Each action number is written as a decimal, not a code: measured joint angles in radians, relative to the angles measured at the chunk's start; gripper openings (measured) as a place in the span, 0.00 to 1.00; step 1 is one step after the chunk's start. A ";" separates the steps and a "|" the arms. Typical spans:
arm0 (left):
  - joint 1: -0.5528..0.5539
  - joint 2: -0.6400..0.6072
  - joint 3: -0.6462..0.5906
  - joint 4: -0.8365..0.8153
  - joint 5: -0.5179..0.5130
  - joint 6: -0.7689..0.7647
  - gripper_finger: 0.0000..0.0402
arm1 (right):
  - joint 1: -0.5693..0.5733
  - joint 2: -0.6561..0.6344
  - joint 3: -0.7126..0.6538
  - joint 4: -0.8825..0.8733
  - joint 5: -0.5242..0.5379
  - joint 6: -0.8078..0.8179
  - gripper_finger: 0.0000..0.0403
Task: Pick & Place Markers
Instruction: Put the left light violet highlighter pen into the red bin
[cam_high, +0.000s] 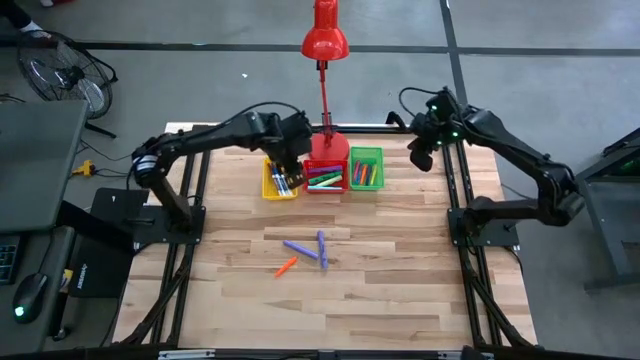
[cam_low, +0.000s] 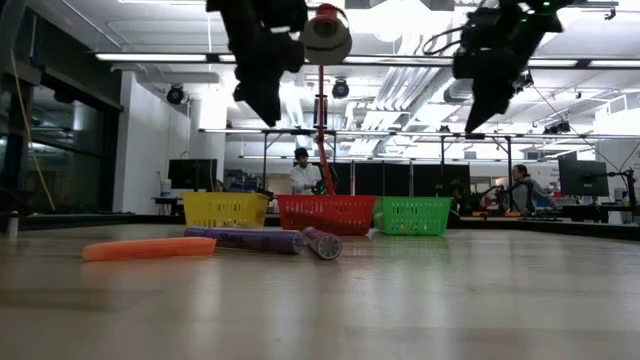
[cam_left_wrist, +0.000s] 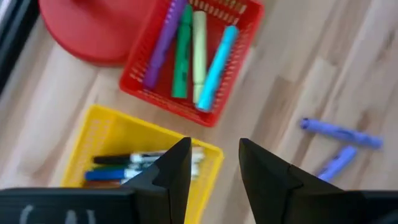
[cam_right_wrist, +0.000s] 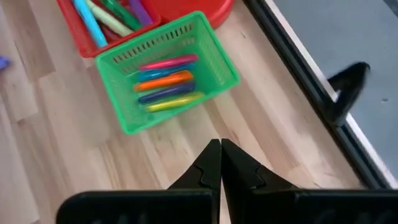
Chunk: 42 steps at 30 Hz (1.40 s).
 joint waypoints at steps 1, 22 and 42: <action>-0.012 -0.016 -0.019 0.017 -0.011 -0.034 0.33 | -0.011 -0.023 -0.017 0.005 -0.009 0.008 0.00; -0.447 -0.047 -0.095 -0.079 -0.317 -0.900 0.33 | -0.016 -0.164 -0.075 0.043 -0.026 0.067 0.00; -0.494 0.028 -0.341 0.196 -0.087 0.073 0.33 | -0.016 -0.163 -0.075 0.033 -0.102 0.080 0.00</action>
